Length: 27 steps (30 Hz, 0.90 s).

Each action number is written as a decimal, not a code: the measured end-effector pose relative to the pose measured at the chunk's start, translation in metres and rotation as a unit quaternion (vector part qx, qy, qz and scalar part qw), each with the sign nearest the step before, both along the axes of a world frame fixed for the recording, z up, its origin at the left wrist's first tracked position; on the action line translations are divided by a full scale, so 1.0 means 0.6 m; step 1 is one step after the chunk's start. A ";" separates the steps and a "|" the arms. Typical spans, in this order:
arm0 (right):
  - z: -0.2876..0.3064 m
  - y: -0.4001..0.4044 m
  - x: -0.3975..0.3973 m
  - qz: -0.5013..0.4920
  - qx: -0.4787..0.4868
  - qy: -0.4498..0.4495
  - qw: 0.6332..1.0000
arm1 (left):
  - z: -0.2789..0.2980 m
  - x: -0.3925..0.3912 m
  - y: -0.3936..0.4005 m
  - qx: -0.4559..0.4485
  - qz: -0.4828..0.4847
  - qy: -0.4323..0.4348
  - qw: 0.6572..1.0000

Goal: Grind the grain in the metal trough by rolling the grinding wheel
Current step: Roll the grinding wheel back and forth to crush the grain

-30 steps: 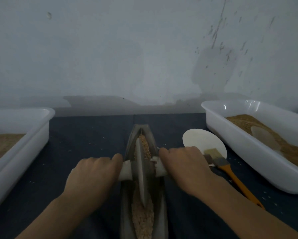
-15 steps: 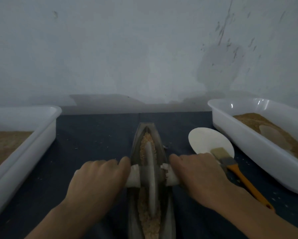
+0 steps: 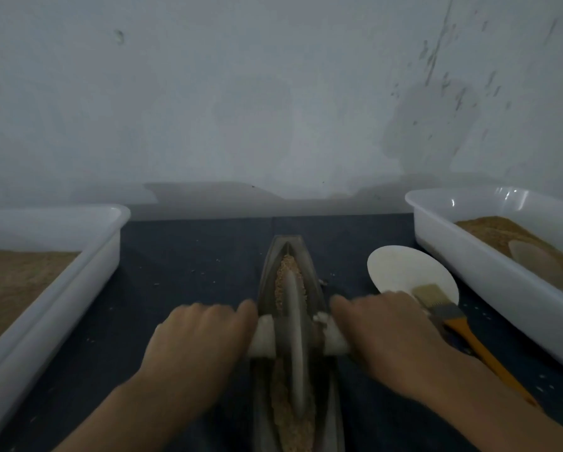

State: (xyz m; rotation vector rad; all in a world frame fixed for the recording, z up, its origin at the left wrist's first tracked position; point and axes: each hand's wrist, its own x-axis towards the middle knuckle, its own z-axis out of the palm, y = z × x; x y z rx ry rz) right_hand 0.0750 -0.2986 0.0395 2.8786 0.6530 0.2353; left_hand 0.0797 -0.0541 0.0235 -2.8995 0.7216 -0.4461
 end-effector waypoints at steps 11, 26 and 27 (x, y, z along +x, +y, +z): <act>-0.006 0.010 0.069 -0.031 0.003 -0.079 0.996 | 0.001 0.063 -0.020 0.011 0.053 -0.077 0.996; 0.008 0.015 0.006 -0.017 -0.021 -0.022 0.999 | 0.003 0.016 -0.001 0.007 -0.007 -0.010 1.000; 0.011 0.016 0.020 -0.015 -0.013 -0.055 0.998 | 0.002 0.028 -0.006 0.004 0.005 -0.011 1.000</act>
